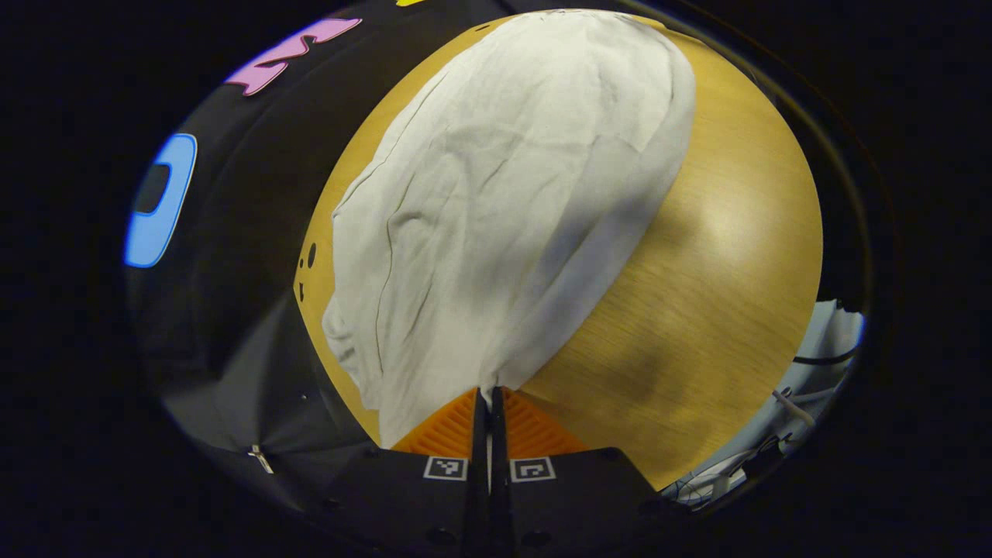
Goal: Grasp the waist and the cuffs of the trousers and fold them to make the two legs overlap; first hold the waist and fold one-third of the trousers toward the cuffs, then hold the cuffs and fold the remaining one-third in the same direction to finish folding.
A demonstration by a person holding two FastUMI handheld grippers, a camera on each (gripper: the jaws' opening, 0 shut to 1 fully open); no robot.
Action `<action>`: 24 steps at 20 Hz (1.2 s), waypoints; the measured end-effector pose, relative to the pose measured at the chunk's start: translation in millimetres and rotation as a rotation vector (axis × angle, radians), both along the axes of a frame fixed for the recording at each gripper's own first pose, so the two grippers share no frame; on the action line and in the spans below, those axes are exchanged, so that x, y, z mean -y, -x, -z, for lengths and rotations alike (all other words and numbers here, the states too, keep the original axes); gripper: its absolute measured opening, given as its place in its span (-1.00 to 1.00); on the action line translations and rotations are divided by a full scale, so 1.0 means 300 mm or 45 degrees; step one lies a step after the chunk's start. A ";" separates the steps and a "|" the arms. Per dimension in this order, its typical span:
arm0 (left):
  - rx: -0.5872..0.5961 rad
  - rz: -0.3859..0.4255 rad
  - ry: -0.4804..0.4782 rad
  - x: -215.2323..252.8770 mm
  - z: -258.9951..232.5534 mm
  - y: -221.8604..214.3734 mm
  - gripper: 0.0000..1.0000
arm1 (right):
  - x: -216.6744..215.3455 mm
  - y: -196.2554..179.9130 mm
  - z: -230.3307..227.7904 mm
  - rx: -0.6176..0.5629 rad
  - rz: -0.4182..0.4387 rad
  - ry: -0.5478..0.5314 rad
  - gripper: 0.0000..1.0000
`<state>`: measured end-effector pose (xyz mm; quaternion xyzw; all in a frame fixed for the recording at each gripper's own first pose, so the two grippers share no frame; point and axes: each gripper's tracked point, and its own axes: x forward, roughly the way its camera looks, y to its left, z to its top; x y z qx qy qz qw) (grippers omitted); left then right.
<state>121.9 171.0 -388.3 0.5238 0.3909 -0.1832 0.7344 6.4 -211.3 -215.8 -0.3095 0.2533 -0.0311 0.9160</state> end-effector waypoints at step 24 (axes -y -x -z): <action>-0.084 -0.313 0.024 0.015 -0.002 -0.004 -0.89 | 0.105 -0.211 0.618 -0.504 -0.698 0.517 -0.40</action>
